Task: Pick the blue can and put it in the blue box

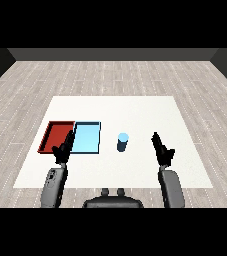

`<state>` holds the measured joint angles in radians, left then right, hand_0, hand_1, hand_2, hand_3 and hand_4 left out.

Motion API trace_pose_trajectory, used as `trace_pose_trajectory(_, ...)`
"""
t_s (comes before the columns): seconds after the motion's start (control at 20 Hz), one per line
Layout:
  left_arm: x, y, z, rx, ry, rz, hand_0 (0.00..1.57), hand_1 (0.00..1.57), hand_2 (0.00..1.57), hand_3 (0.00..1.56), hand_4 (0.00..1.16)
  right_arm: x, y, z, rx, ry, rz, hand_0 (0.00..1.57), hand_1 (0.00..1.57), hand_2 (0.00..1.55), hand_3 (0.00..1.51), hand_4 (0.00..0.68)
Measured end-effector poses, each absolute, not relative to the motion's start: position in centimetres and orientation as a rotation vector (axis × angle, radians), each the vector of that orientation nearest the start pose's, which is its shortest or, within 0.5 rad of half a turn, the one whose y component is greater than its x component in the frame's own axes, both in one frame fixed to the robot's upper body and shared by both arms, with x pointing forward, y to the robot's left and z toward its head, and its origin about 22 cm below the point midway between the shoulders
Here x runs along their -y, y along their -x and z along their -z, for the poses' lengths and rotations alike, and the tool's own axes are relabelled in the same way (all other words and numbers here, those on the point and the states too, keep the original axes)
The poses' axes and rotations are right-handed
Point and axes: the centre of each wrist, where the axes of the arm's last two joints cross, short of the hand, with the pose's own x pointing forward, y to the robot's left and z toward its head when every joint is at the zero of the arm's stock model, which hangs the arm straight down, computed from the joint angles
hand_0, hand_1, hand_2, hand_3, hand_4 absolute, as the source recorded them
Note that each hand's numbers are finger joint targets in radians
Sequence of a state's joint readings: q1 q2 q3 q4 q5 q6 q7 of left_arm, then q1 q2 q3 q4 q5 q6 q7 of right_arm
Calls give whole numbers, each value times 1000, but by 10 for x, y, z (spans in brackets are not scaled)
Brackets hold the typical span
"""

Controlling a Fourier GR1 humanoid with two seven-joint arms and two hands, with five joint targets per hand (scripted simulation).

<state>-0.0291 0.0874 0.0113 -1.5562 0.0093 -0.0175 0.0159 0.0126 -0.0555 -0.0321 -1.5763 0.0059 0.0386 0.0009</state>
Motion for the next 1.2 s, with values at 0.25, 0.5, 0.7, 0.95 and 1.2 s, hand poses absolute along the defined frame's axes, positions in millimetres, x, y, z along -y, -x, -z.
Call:
trace_pose_trajectory(0.25,-248,-246,-3,1554,-56,100,0,0,0,0,0,241,-254,-6,1575,70,-68,0,0,0,0,0)
trace_pose_trajectory(0.5,-242,-251,-20,1822,19,19,0,0,0,0,0,223,-270,-23,1757,-75,-38,0,0,0,0,0)
trace_pose_trajectory(0.7,-239,-248,-11,1943,66,-26,0,0,0,0,0,223,-276,-26,1842,-152,-16,0,0,0,0,0)
trace_pose_trajectory(0.95,-241,-241,-3,2000,87,-42,0,0,0,0,0,224,-272,-14,1880,-180,-8,0,0,0,0,0)
trace_pose_trajectory(1.2,-250,-239,0,2009,104,-62,0,0,0,0,0,229,-277,-11,1880,-189,-6,0,0,0,0,0)
